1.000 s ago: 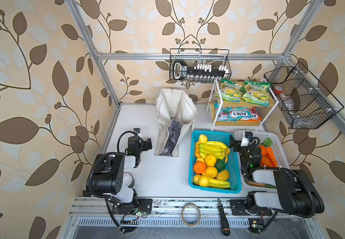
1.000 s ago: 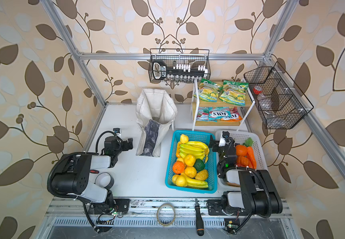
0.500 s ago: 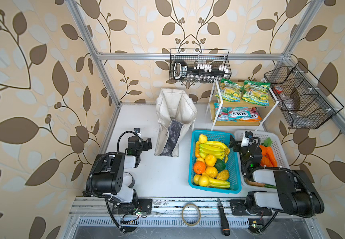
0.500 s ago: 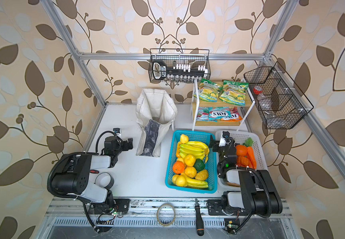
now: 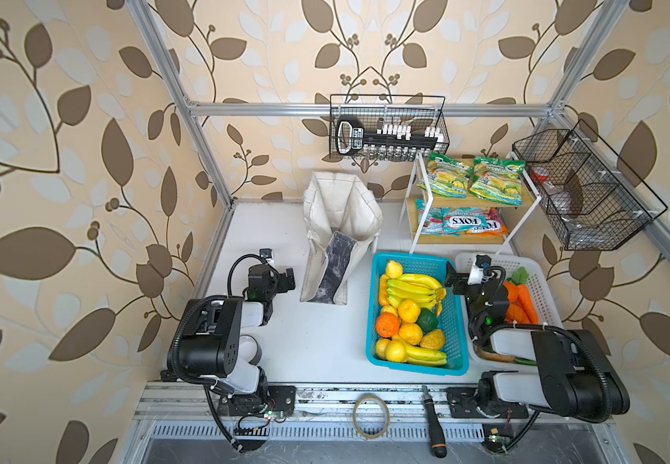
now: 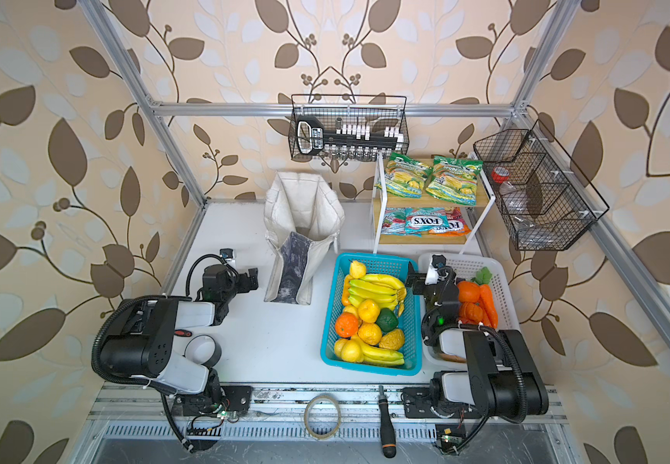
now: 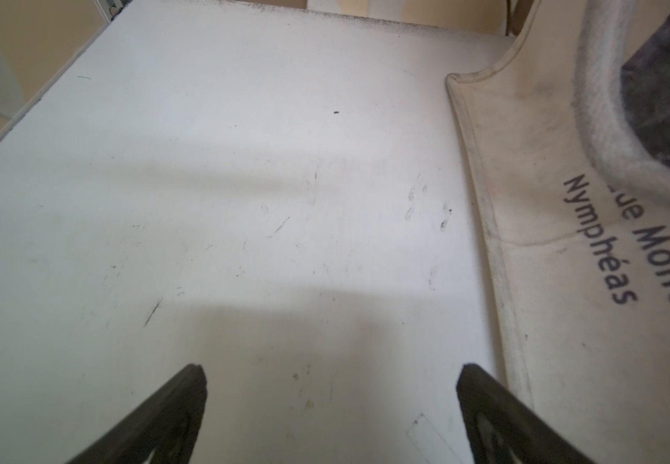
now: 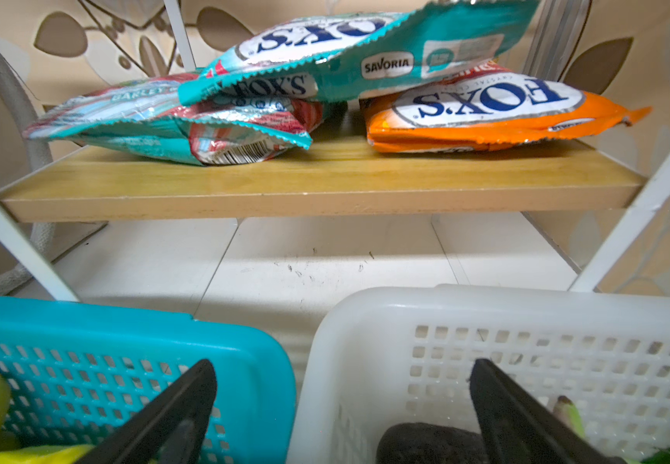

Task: Place the food into the grocery bag and tie it

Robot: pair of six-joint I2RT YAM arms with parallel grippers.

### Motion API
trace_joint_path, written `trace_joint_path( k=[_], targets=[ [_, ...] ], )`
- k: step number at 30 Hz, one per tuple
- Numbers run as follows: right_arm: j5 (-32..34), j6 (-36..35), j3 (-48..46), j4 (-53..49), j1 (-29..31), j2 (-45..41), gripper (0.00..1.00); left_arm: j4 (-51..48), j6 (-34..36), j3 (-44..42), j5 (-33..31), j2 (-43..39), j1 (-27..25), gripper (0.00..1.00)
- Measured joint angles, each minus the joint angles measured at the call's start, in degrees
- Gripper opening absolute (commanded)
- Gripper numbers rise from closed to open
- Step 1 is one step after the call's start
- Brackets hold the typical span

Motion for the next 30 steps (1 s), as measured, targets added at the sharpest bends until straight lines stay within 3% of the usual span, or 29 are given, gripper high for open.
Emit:
trace_joint_path(
  k=[6, 12, 15, 20, 25, 27, 30],
  targets=[
    [-0.2, 0.0, 0.0, -1.1, -0.2, -1.1, 1.0, -1.1, 0.0, -0.1, 0.0, -1.9, 0.0, 0.99],
    [2.7, -0.2, 0.3, -13.4, 3.7, -18.0, 1.0, -5.5, -2.0, -2.5, -2.6, -18.6, 0.0, 0.99],
    [3.6, 4.5, 3.4, -21.2, 3.8, -25.1, 1.0, -10.0, -7.4, -1.3, -3.1, -26.5, 0.0, 0.99],
    [-2.3, 14.9, 9.9, -34.1, 0.2, -34.5, 1.0, -25.0, -21.0, 9.7, 0.3, -32.5, 0.0, 0.99],
    [-10.3, 19.7, 16.0, -43.9, 1.1, -37.7, 1.0, -41.4, -27.1, 30.1, 6.7, -26.6, -3.4, 0.99],
    [-10.7, 19.9, 19.5, -48.3, 4.9, -37.6, 1.0, -46.5, -27.1, 37.4, 6.6, -22.9, -7.0, 0.99],
    [-6.5, 17.5, 24.7, -53.3, 16.6, -37.4, 1.0, -53.4, -26.8, 45.1, 6.5, -17.0, -10.7, 0.99]
  ],
)
